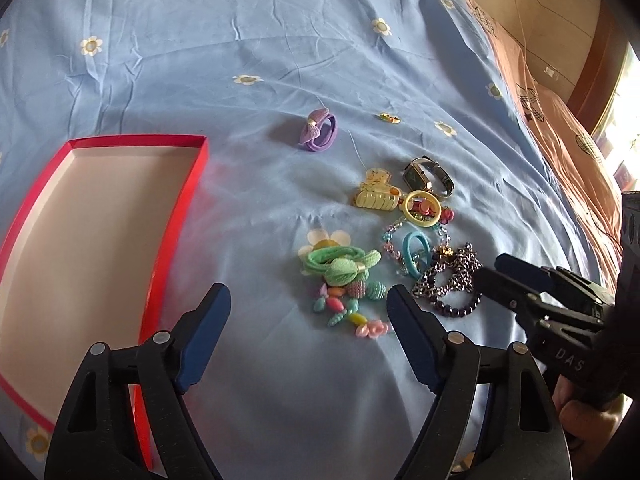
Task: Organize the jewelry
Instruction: 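Grasp the green hair tie with the left tool while the right tool grasps the silver chain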
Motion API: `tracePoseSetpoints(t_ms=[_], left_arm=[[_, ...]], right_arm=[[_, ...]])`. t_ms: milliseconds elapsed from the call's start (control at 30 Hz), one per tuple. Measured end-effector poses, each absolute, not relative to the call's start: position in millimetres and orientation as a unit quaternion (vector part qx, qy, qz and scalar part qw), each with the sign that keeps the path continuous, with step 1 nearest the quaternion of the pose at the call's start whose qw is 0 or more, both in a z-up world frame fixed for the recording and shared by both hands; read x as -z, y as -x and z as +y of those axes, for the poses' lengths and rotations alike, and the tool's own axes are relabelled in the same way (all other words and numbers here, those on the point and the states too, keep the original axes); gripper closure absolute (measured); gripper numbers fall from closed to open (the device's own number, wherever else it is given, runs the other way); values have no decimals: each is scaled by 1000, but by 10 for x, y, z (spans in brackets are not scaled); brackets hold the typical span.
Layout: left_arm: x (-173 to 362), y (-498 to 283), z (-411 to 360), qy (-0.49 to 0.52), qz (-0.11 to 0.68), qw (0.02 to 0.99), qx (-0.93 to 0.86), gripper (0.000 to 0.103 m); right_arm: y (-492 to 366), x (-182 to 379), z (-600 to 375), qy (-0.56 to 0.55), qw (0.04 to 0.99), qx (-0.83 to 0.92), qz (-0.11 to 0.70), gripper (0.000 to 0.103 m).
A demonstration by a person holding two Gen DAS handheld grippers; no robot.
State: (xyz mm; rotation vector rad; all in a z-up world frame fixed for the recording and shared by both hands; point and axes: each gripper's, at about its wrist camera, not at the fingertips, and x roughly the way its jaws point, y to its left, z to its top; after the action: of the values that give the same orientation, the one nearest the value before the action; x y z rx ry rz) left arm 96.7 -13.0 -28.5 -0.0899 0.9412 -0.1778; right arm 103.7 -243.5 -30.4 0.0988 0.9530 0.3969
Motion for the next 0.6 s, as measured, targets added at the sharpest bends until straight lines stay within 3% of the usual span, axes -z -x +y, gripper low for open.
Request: tracePoseSetpoints(t_ms=[233,400,567,600], left_arm=[[475,-1278,-190,45,479,869,115,25],[620,-1426,-211,53,495,857,132,48],[620,-1466,-169,70,493,854,149,66],[623,-1470,-166,71,492,854,152,75]], right_arm=[[-1216,548,-2325,-39,848,-195,491,62],[-1285,635,-2251,-25,844,-200,497,62],[-1293,664,-2263,-10,850,-187,492,82],[-1304,669,-2276,-9,851,-185,492,86]])
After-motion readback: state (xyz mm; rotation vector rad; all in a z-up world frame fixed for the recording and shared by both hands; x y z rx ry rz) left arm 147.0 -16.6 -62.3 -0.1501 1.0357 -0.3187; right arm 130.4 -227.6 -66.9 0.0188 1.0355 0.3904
